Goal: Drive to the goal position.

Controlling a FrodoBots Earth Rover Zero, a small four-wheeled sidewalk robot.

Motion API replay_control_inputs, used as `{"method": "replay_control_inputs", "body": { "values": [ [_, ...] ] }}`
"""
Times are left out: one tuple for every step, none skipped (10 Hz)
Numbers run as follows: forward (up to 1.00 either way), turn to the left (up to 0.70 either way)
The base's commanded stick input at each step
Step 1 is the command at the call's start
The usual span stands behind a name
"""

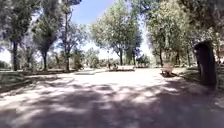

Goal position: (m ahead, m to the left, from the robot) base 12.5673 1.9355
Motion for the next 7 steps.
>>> {"method": "replay_control_inputs", "body": {
  "values": [
    [0.85, 0.00],
    [0.85, 0.00],
    [0.85, -0.02],
    [0.85, -0.07],
    [0.85, -0.12],
    [0.85, -0.32],
    [0.85, -0.34]
  ]
}}
